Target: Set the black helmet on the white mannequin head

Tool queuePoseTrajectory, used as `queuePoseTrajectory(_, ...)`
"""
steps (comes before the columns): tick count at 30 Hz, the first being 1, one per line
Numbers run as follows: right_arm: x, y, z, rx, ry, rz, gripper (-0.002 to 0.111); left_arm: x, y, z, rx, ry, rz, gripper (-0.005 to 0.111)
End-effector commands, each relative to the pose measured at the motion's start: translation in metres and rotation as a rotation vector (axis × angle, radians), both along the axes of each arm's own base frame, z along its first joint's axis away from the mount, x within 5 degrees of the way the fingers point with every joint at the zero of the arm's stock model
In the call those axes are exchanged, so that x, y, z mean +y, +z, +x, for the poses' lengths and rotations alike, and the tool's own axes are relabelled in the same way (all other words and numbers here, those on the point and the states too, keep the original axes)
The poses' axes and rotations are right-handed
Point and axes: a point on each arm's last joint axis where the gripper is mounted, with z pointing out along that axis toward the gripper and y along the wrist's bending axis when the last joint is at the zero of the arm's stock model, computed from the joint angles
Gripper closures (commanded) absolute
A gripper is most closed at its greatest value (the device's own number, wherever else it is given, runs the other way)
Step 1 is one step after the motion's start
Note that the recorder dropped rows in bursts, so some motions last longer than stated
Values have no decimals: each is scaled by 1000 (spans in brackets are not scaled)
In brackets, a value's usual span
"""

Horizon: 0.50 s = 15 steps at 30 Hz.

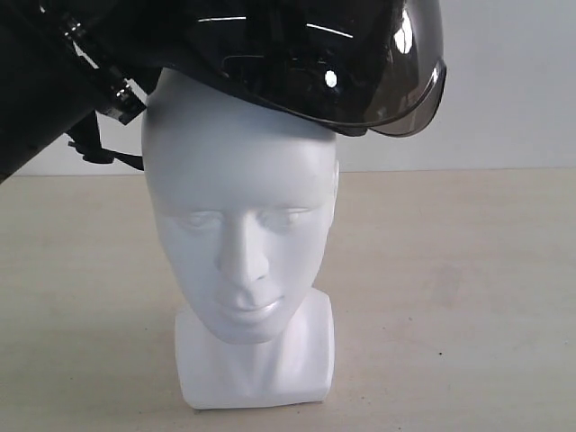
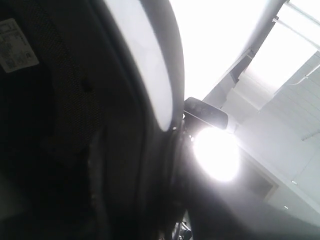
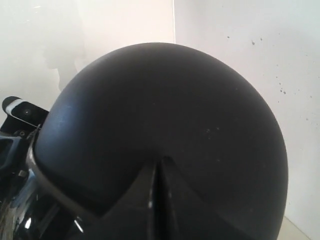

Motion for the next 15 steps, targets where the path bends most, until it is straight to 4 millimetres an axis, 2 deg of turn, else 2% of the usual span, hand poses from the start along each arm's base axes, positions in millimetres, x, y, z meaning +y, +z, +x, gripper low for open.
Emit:
queuePoseTrajectory(1, 6, -12, 3, 13, 29, -69, 109, -4, 2, -13, -107, -78, 53, 103)
queuePoseTrajectory(9, 4, -12, 8, -3, -27, -68, 109, -6, 0, -15, -105, -110, 73, 103)
queuePoseTrajectory(15, 3, 2, 9, -26, -50, -50, 109, -7, -1, -16, -106, -118, 80, 103)
